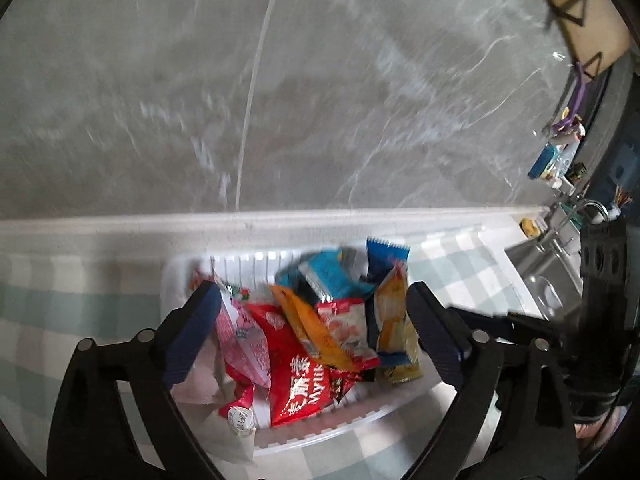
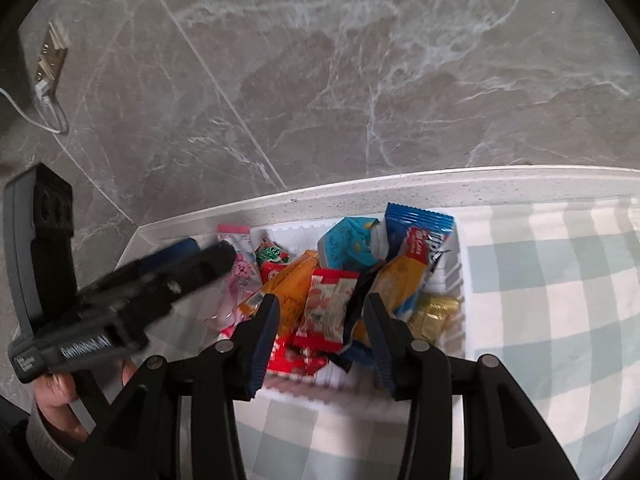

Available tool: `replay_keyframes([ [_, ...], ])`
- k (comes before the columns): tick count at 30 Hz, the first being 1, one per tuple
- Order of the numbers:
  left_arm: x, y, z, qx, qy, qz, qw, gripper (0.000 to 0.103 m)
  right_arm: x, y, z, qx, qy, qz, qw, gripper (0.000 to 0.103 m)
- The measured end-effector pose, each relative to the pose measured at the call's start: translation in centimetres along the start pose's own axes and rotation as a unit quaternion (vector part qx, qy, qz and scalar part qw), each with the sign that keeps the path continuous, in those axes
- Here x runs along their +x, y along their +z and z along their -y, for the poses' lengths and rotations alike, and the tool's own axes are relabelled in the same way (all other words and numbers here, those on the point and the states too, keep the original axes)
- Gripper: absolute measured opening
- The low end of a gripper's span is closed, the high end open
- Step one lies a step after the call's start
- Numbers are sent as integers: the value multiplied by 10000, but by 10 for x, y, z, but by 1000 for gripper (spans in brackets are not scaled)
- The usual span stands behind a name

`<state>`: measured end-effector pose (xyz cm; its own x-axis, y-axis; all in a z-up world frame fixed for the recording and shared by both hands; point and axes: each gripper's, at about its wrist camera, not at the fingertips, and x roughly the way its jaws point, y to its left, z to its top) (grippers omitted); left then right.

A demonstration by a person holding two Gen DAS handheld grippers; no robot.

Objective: Organize snacks

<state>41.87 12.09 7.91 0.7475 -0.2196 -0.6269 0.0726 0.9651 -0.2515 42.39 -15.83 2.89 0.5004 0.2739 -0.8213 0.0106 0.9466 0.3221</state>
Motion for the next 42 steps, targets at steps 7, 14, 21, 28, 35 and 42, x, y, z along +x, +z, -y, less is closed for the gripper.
replay_keyframes([
  [7, -74, 7, 32, 317, 522, 1086, 9922, 99, -39, -27, -1, 45, 22, 251, 9997, 52],
  [14, -172, 23, 80, 849, 904, 2335, 9644, 100, -70, -52, -9, 138, 193, 370, 9990, 52],
  [21, -234, 3, 121, 1178, 123, 2484, 9614, 103, -98, -73, -25, -20, 204, 536, 9984, 55],
  [28, -175, -29, 146, 1390, 728, 1155, 9808, 103, -112, -91, -31, -108, 136, 486, 9987, 57],
  [35, -168, -55, 144, 1170, 749, 716, 9877, 103, -123, -106, -28, -44, 28, 438, 9990, 60],
  [42, -157, -62, 135, 1085, 849, 489, 9893, 103, -124, -117, -33, -36, 35, 373, 9993, 61],
])
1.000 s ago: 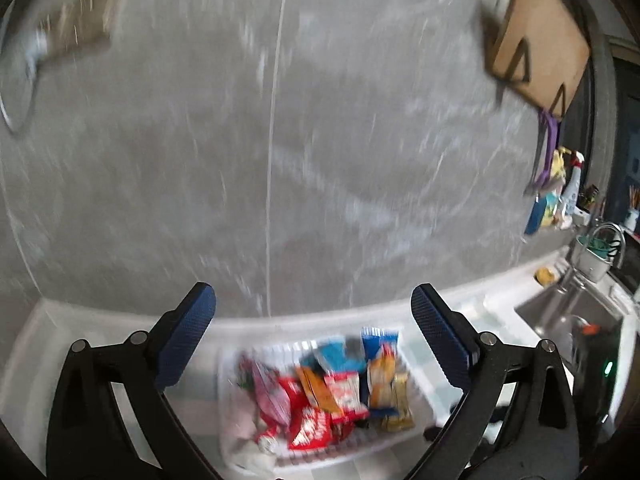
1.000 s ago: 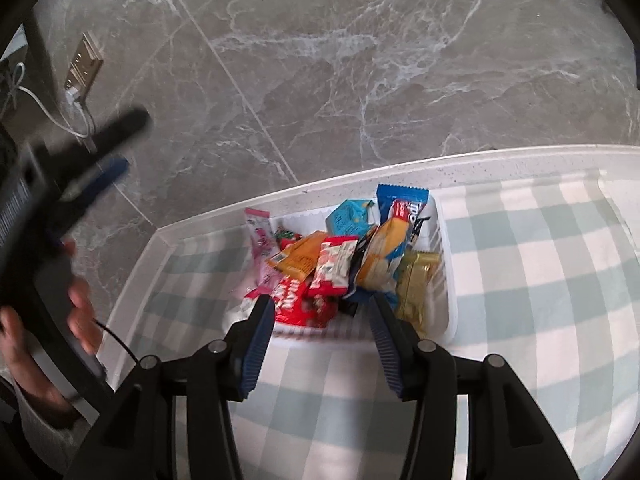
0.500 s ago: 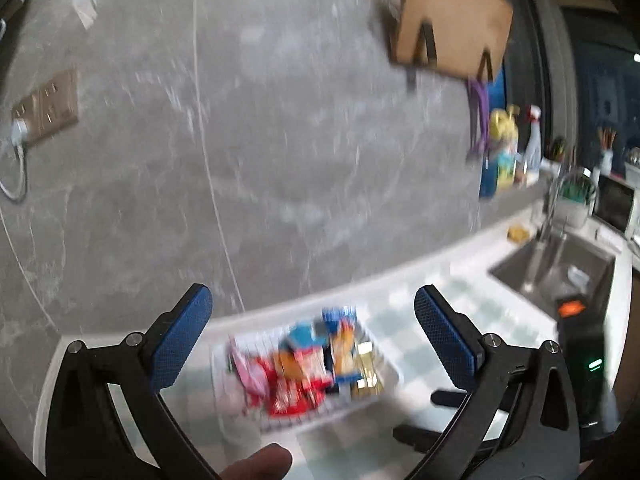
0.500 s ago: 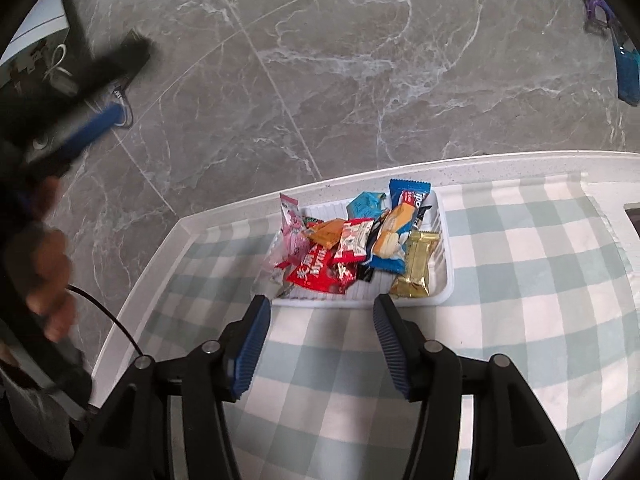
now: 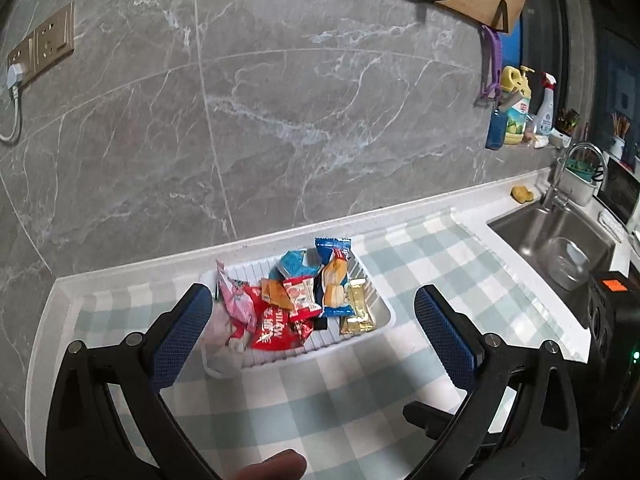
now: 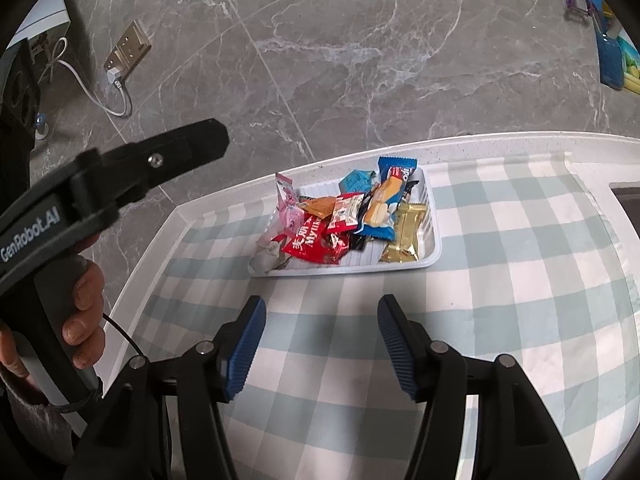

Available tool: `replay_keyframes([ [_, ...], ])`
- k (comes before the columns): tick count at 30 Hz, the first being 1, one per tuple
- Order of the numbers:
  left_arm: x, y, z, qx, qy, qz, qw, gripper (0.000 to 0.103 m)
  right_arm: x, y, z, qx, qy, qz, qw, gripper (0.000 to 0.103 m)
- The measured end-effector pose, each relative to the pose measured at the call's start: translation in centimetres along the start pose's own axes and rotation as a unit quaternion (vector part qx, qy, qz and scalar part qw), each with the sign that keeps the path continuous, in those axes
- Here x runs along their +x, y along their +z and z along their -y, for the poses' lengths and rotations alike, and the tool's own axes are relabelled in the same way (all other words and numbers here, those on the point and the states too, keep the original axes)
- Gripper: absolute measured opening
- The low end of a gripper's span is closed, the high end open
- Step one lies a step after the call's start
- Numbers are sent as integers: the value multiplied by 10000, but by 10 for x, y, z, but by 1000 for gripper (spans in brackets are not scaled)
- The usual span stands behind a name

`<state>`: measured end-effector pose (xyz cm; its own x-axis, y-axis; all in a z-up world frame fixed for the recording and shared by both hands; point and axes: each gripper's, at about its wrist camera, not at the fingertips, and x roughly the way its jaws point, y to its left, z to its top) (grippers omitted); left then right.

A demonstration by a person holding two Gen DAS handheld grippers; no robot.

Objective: Organize snacks

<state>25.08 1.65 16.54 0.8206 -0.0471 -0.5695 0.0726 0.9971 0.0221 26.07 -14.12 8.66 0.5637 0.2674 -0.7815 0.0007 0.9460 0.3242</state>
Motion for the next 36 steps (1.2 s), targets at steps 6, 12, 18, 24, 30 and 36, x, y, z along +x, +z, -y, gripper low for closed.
replay_keyframes([
  [6, 0, -3, -6, -79, 137, -69, 9999, 103, 3, -8, -6, -14, 31, -114, 9999, 61],
  [12, 4, -7, -17, -257, 265, -118, 9992, 103, 6, -14, -10, -15, 71, -198, 9998, 62],
  [18, 8, -13, -24, -340, 390, -134, 9986, 103, 11, -18, -15, -50, 106, -299, 9995, 62],
  [24, 10, -14, -29, -461, 406, -137, 9980, 103, 12, -19, -16, -53, 117, -325, 9994, 63],
  [30, 10, -15, -30, -481, 478, -129, 9976, 103, 13, -18, -15, -20, 100, -311, 9995, 65],
  [36, 10, -17, -29, -479, 506, -153, 9974, 103, 12, -14, -11, -30, 40, -278, 9996, 66],
])
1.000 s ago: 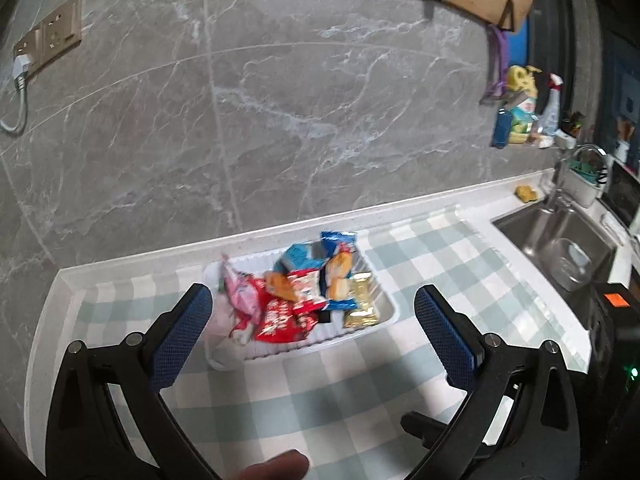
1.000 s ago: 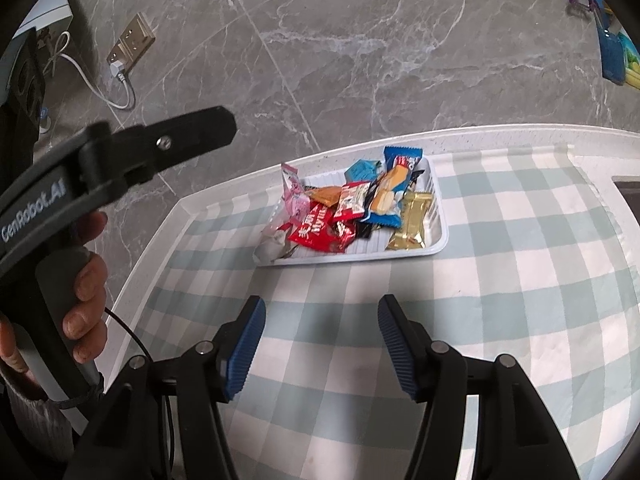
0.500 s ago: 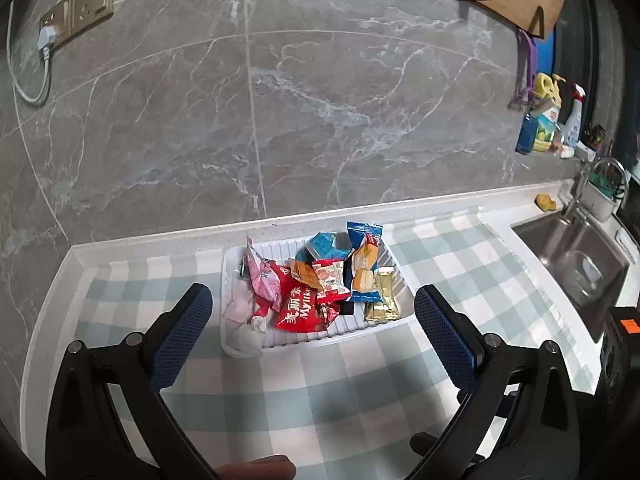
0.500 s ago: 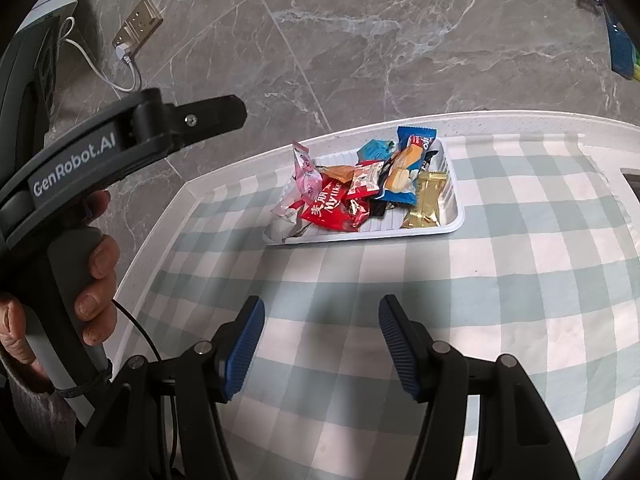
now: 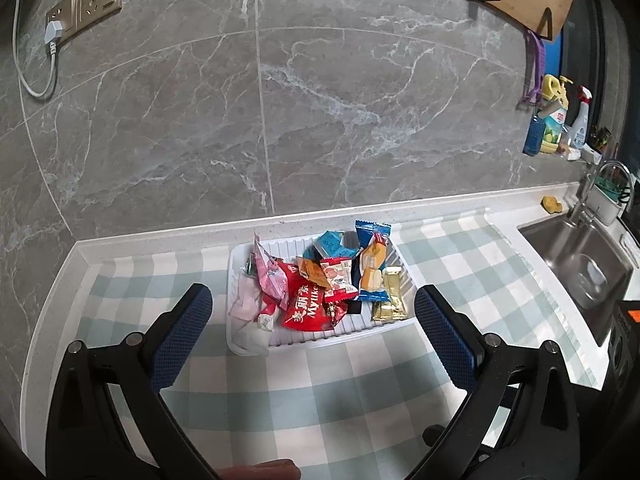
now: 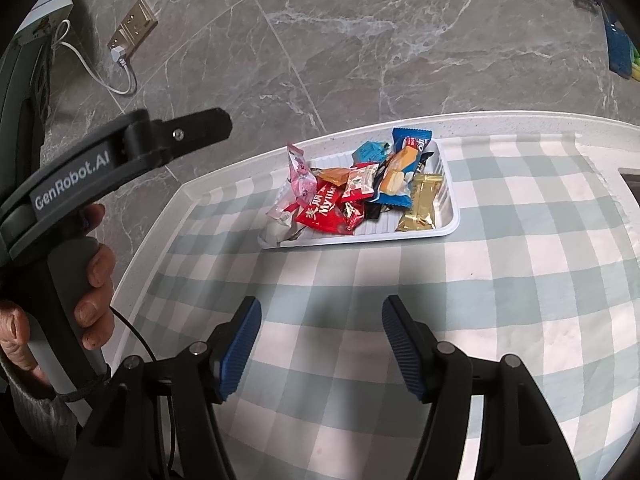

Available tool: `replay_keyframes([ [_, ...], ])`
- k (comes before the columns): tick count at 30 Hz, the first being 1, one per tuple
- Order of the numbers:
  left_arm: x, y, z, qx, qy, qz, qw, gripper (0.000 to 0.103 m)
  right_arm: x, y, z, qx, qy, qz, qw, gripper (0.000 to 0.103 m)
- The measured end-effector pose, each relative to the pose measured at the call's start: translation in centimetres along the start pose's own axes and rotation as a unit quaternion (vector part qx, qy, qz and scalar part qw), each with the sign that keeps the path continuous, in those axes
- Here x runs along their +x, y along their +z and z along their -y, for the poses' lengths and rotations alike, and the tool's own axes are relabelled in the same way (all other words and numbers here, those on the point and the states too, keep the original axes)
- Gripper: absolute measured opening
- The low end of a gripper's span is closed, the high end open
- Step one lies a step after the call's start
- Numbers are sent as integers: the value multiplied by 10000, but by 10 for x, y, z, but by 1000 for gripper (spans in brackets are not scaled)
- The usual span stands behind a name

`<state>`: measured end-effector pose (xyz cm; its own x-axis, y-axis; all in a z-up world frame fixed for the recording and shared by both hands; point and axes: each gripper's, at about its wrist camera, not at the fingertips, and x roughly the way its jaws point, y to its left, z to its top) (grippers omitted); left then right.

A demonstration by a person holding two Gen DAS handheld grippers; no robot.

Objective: Organize snacks

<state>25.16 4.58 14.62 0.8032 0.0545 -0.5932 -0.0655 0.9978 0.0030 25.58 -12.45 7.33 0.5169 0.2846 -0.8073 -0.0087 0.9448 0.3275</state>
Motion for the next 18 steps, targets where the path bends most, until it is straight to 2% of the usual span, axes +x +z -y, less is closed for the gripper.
replay_keyframes([
  [18, 3, 0, 1, -32, 52, -20, 10000, 103, -1, 4, -2, -92, -25, 40, 9999, 66],
])
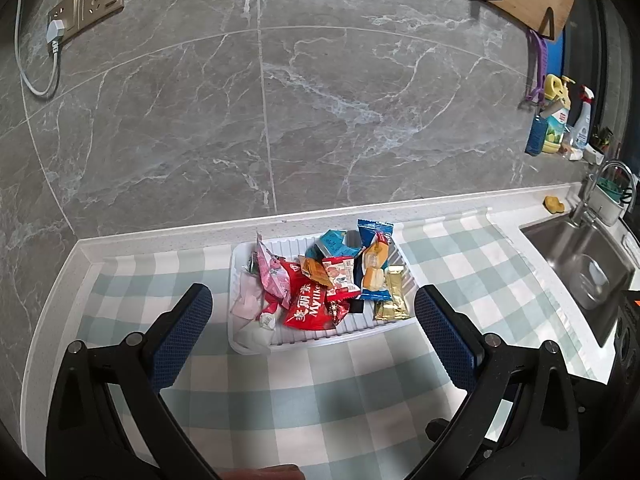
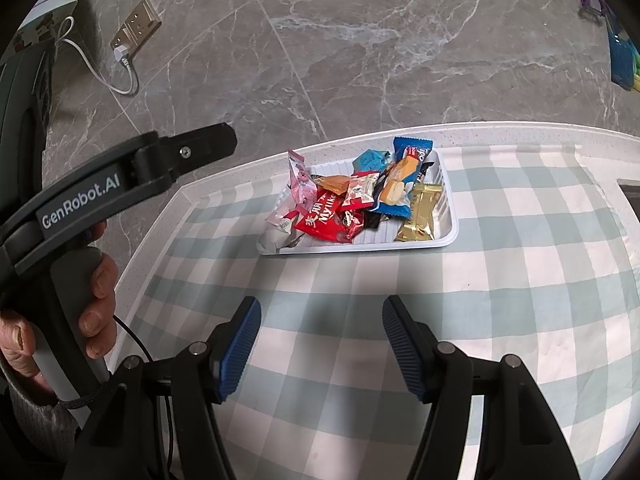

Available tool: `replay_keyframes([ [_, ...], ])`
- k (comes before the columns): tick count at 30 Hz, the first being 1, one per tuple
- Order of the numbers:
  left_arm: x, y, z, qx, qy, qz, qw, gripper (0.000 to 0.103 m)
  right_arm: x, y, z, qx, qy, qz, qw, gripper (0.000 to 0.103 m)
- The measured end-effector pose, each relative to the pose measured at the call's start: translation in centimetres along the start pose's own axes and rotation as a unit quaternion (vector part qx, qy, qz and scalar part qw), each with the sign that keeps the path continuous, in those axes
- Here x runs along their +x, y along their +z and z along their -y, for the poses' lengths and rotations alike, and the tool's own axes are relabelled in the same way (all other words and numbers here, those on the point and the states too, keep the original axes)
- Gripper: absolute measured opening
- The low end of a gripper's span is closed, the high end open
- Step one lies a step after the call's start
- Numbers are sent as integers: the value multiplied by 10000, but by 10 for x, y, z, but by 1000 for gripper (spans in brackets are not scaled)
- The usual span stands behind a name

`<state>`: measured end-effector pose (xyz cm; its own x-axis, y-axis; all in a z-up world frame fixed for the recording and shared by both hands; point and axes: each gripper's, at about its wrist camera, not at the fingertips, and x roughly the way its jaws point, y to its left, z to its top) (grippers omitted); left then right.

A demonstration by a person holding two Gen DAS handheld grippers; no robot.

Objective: Organize snacks

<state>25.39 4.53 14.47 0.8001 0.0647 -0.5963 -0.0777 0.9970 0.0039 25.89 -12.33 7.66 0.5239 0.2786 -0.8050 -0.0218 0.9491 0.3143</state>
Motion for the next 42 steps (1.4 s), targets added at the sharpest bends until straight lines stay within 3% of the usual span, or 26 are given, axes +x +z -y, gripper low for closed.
replay_keyframes([
  [42, 1, -1, -2, -70, 26, -30, 10000, 103, 0, 1, 0, -11, 5, -1, 10000, 66],
])
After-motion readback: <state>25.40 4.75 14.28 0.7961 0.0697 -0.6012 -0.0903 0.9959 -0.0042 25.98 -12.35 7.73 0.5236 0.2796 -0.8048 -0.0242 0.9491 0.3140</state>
